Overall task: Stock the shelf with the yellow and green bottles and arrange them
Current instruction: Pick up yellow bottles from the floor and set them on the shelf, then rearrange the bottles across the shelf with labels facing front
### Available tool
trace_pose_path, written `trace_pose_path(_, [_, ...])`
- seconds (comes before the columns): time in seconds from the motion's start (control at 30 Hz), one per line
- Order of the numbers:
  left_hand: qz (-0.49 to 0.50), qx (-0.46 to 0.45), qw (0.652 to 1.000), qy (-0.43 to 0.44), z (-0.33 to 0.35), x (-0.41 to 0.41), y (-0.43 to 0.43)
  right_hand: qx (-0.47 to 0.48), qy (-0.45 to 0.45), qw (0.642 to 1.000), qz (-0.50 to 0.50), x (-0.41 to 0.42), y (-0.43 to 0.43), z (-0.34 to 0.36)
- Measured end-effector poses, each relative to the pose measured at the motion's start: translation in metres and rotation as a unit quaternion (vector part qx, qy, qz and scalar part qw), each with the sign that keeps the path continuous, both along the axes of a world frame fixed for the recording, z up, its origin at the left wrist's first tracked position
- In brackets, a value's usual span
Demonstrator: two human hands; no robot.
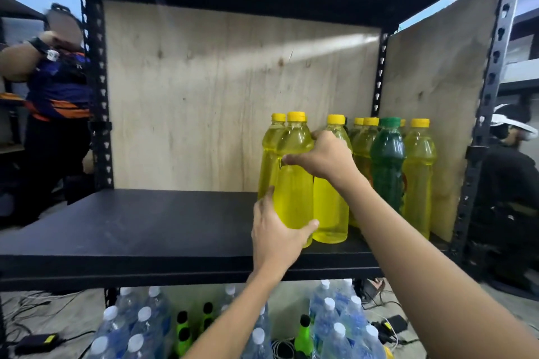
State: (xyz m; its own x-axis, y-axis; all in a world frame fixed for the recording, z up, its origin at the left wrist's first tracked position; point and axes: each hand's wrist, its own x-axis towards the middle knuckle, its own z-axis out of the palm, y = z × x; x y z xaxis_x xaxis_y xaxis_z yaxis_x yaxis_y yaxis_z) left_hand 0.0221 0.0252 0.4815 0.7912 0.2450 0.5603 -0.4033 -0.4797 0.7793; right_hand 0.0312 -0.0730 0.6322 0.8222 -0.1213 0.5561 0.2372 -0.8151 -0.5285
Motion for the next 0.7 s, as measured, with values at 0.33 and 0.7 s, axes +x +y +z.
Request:
trace_pose_path(0.33, [0.05,0.011,0.999,0.012,0.001,0.005,-0.016,-0.062,-0.104,0.992,-0.029,-0.001,0.013,0.002])
trace_pose_path(0.7, [0.113,0.045,0.992,-0.04,0.015,0.007,0.099,-0.001,-0.203,0.978,0.054,0.0,0.095,0.003])
